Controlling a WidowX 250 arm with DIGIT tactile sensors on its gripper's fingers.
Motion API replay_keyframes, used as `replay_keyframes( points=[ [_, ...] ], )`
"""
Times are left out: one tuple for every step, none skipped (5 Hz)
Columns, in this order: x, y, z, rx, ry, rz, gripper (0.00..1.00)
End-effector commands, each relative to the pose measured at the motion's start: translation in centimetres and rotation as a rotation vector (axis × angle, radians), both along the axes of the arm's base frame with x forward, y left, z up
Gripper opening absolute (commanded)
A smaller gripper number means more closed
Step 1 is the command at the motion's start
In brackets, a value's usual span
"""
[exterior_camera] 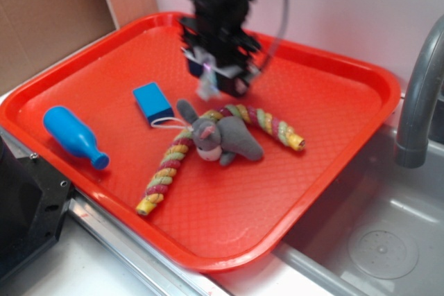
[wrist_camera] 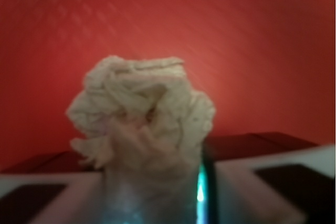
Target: Grab the white paper.
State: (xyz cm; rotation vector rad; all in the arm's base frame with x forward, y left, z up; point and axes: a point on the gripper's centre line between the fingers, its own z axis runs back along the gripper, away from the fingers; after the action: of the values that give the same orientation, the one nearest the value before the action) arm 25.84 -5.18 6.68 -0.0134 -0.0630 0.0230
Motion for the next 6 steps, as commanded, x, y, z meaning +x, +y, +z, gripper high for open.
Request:
replay_keyframes(
  points=[
    [-4.2,6.9,8.7,-0.037,-0.044,-0.079,0.0],
    [-5.0,8.4,12.3,0.017,-0.047,-0.024,0.0],
    [-5.6,9.3,14.7,0.023,-0.091,0.021,0.0],
    [-5.2,9.2,15.2,0.033,-0.099,0.01,0.0],
    [-4.4,8.0,15.5,0.052,-0.092,-0.012,0.0],
    [-3.8,7.3,15.5,0.056,-0.087,-0.014,0.0]
  ],
)
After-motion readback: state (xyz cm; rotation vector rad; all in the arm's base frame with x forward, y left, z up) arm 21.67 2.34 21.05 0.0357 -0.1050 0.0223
